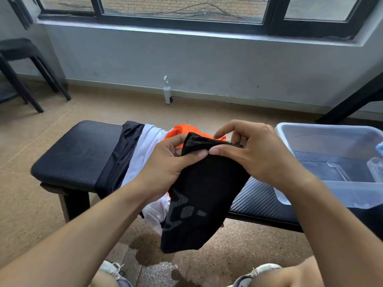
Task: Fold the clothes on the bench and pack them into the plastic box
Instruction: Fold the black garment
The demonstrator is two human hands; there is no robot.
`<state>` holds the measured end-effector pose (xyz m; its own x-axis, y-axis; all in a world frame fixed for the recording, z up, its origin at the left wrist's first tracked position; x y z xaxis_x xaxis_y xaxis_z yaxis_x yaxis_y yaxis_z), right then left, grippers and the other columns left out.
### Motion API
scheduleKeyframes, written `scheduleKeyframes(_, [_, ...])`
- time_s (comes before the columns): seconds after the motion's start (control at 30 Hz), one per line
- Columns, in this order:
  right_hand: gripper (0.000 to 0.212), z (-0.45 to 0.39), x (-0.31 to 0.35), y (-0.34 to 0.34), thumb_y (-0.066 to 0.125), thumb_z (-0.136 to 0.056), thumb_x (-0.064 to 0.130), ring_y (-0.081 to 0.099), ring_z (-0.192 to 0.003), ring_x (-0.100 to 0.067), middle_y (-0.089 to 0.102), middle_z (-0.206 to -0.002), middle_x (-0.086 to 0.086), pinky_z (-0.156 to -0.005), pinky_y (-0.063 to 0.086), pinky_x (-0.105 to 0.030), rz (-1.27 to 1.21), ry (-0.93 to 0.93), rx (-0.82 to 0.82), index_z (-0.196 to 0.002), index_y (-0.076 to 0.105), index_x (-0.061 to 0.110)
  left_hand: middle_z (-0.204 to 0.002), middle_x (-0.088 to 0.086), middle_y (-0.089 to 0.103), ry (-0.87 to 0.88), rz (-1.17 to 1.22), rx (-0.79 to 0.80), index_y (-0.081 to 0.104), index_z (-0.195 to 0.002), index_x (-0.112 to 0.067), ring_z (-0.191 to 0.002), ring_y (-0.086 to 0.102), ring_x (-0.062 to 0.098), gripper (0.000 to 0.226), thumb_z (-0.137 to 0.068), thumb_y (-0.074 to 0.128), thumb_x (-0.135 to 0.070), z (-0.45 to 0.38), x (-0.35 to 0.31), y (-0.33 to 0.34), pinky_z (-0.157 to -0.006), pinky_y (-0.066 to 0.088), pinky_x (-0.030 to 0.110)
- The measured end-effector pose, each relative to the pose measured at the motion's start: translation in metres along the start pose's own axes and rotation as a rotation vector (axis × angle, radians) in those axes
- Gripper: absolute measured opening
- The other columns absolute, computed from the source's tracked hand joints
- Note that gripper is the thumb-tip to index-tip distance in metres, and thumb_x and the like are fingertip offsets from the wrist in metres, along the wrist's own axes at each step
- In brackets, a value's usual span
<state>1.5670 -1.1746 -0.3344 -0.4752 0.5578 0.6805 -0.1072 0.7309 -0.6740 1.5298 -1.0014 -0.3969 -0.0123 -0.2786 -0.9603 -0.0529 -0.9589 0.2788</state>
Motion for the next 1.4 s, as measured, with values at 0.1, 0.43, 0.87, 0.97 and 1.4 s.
scheduleKeyframes(0.1, [0.025,-0.001,-0.004,-0.001,0.086,-0.073,0.043,0.048,-0.058,-0.004,0.048,-0.059,0.010,-0.055,0.033,-0.014,0.013,0.032,0.024,-0.092,0.074,0.031,-0.093,0.014,0.077,-0.009,0.001,-0.024,0.074,-0.096,-0.014,-0.084,0.074,0.021,0.023,-0.073,0.077,-0.015,-0.001,0.001,0.000,-0.081,0.060,0.027])
scheduleKeyframes(0.43, [0.044,0.007,-0.019,0.013,0.083,-0.069,0.056,0.075,-0.082,-0.011,0.077,-0.088,0.005,-0.082,0.062,-0.045,-0.047,0.256,0.465,-0.097,0.073,0.023,-0.091,0.015,0.074,-0.029,-0.076,0.096,0.074,-0.092,-0.020,-0.082,0.071,0.022,0.011,-0.084,0.068,-0.025,-0.003,-0.006,-0.005,-0.078,0.060,0.031])
scheduleKeyframes(0.87, [0.014,-0.001,0.001,0.010,0.077,-0.087,0.031,0.064,-0.067,-0.020,0.068,-0.076,0.001,-0.066,0.053,-0.041,-0.102,0.096,0.205,-0.084,0.063,0.031,-0.088,-0.005,0.074,-0.101,-0.355,0.217,0.070,-0.108,-0.016,-0.085,0.070,0.008,0.036,-0.074,0.081,-0.021,-0.006,0.009,-0.006,-0.077,0.054,0.021])
scheduleKeyframes(0.97, [0.007,-0.007,0.011,-0.011,0.074,-0.090,0.032,0.064,-0.066,-0.017,0.071,-0.078,-0.001,-0.067,0.055,-0.045,-0.186,0.060,0.133,-0.085,0.069,0.031,-0.108,-0.004,0.077,-0.192,-0.583,0.384,0.073,-0.110,-0.017,-0.105,0.071,0.011,0.034,-0.079,0.084,-0.010,0.000,0.030,-0.004,-0.092,0.054,0.026])
scheduleKeyframes(1.4, [0.009,-0.042,0.017,-0.072,0.074,-0.092,0.022,0.061,-0.062,-0.010,0.071,-0.076,0.001,-0.062,0.050,-0.026,-0.295,0.195,-0.205,-0.084,0.070,0.021,-0.109,0.006,0.076,-0.278,-0.513,0.400,0.076,-0.103,-0.016,-0.103,0.070,0.024,0.018,-0.087,0.075,-0.008,0.004,0.034,-0.007,-0.095,0.050,0.034])
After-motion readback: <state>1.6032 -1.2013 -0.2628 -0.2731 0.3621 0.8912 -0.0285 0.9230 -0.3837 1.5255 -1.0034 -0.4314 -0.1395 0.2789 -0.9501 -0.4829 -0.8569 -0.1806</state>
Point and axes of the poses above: each hand's wrist, its own z-axis away from the middle knuckle, its own y-axis out of the palm, x = y × z, the point moved 5 cm from there along -z, towards the middle knuckle
